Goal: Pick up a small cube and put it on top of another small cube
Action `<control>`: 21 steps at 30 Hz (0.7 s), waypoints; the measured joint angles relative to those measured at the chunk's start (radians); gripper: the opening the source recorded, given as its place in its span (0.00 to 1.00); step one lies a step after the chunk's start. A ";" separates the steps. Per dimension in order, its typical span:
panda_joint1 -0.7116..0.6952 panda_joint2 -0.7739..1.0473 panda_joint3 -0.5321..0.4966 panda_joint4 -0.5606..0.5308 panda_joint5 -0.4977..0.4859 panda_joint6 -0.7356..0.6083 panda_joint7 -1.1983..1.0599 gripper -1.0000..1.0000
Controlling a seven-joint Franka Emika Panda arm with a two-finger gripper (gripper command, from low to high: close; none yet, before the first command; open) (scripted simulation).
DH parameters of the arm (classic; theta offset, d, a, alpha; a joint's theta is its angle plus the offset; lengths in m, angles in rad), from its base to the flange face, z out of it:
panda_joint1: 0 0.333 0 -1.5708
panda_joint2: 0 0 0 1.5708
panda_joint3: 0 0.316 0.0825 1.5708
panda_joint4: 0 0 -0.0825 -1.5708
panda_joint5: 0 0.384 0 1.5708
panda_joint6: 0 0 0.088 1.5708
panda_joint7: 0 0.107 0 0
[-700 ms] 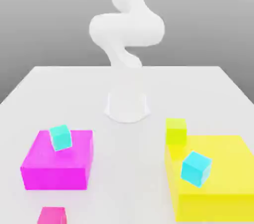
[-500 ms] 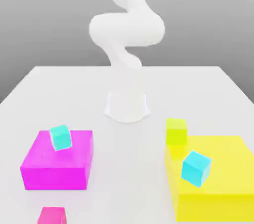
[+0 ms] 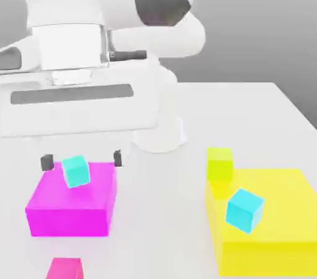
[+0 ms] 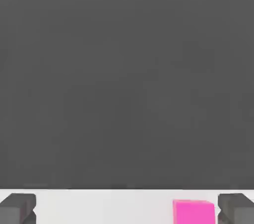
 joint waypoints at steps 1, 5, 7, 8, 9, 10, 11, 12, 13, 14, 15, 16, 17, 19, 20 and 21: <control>-0.007 0.035 -0.001 0.001 0.004 0.010 -0.012 0.50; -0.032 0.175 -0.008 0.005 0.007 0.052 -0.052 0.50; -0.045 0.243 -0.015 0.006 0.000 0.074 -0.066 0.50; -0.051 0.277 -0.020 0.007 -0.005 0.085 -0.072 0.50; -0.057 0.311 -0.020 0.010 -0.004 0.101 -0.079 0.50; -0.065 0.347 -0.013 0.015 0.004 0.123 -0.088 0.50; -0.075 0.383 -0.002 0.022 0.016 0.149 -0.099 0.50; -0.087 0.419 0.012 0.030 0.028 0.175 -0.109 0.50; -0.100 0.457 0.027 0.038 0.042 0.204 -0.119 0.50; -0.107 0.477 0.036 0.043 0.049 0.219 -0.125 0.00; -0.107 0.477 0.036 0.043 0.049 0.219 -0.125 0.00; -0.107 0.477 0.036 0.043 0.049 0.219 -0.125 0.00; -0.107 0.477 0.036 0.043 0.049 0.218 -0.125 0.00; -0.107 0.477 0.036 0.043 0.049 0.217 -0.125 0.00; -0.110 0.487 0.040 0.045 0.053 0.225 -0.127 0.00; -0.106 0.474 0.035 0.042 0.047 0.215 -0.123 0.00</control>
